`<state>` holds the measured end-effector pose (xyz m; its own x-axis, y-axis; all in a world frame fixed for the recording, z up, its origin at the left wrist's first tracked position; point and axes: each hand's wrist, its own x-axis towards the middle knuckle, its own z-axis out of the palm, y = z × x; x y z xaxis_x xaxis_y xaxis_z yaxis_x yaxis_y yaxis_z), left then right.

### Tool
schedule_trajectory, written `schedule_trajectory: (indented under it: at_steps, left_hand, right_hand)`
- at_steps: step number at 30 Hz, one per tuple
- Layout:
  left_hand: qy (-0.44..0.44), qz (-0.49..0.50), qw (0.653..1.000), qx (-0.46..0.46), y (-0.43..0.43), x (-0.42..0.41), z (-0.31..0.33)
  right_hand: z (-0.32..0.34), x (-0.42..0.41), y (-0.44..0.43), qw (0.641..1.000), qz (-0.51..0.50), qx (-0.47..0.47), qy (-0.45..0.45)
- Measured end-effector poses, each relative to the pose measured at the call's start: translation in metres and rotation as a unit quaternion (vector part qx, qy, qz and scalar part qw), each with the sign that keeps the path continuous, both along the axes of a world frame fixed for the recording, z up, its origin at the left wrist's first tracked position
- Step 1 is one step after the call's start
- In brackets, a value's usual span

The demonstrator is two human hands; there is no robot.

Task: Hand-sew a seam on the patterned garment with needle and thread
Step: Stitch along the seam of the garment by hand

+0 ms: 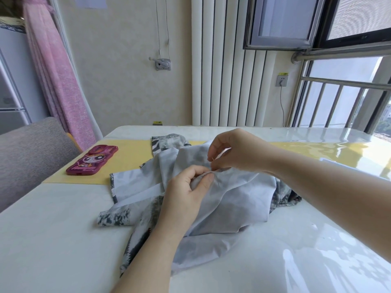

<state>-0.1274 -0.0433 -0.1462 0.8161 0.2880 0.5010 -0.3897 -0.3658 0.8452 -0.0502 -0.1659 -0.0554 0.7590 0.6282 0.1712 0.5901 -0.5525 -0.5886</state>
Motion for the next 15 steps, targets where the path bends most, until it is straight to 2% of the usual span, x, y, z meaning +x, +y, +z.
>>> schedule_trajectory:
  at_steps: [7, 12, 15]
  left_hand:
    - [-0.002, -0.003, 1.000, 0.001, 0.000, -0.001, 0.000]
    - [-0.004, 0.003, 1.000, 0.000, 0.001, 0.001, -0.001]
    - [-0.005, 0.008, 1.000, -0.004, 0.002, 0.002, -0.002]
  right_hand:
    - [0.004, -0.004, -0.001, 0.998, -0.009, -0.017, 0.066]
    - [0.019, 0.002, -0.015, 0.983, 0.032, -0.019, 0.182]
    - [0.032, 0.007, -0.023, 0.989, 0.013, -0.029, 0.146]
